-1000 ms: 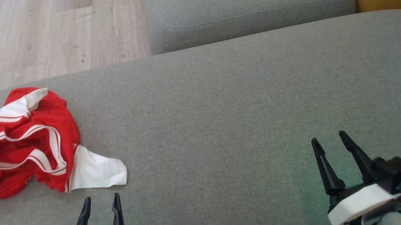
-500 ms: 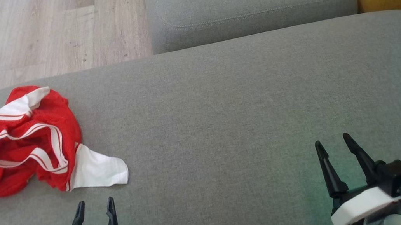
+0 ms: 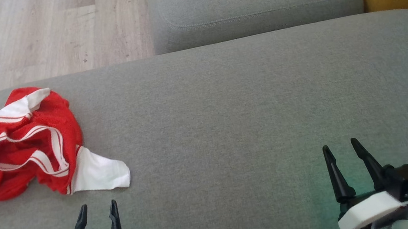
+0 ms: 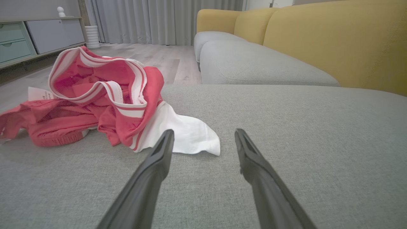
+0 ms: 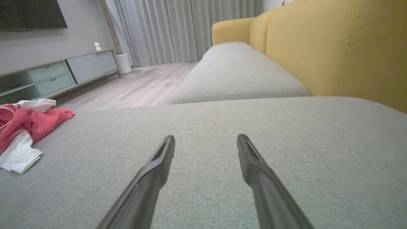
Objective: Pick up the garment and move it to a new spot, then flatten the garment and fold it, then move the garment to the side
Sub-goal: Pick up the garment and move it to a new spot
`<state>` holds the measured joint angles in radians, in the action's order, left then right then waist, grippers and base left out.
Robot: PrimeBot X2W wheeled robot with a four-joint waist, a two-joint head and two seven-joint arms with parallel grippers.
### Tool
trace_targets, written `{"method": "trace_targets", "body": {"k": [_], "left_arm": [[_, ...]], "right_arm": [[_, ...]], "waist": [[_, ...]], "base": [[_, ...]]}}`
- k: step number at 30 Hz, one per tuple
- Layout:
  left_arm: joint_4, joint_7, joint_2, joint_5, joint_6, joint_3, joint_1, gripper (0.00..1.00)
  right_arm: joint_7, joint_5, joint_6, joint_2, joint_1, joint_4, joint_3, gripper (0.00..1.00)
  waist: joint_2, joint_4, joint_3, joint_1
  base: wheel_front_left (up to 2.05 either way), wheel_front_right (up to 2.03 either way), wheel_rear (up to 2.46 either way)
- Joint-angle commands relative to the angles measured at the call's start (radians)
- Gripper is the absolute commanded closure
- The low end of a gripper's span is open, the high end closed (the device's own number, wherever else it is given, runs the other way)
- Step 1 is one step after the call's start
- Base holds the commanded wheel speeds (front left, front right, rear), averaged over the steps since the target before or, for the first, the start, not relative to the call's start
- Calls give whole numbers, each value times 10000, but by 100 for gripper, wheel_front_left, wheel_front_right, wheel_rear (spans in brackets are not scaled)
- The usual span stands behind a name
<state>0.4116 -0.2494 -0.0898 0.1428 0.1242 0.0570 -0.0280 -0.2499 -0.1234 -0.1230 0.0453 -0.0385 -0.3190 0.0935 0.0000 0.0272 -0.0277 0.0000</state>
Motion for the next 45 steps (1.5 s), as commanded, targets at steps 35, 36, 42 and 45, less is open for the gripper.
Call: {"method": "trace_targets", "body": {"k": [35,36,42,45], "left_arm": [[-1291,833,-1516,2354,62,-42,2307,0],[-1452,1039,-1818,2654,62,106,2714,0],[-1372,2036,-3599,4051,64,1116,5255,0],[-679,2363,-4144,4558,64,1528,6446,0]], "right_arm": [[-118,619,-77,49,1109,605,1139,0],[-118,737,-77,49,1281,636,1156,0],[-118,1185,-77,233,2140,869,1121,0],[-118,1340,-77,418,2347,977,1141,0]], "waist": [[0,3011,1749,0],[0,2900,2064,0],[0,2467,3506,0],[0,2300,3980,0]], "base": [[0,0,0],[0,0,0],[0,0,0],[0,0,0]]}}
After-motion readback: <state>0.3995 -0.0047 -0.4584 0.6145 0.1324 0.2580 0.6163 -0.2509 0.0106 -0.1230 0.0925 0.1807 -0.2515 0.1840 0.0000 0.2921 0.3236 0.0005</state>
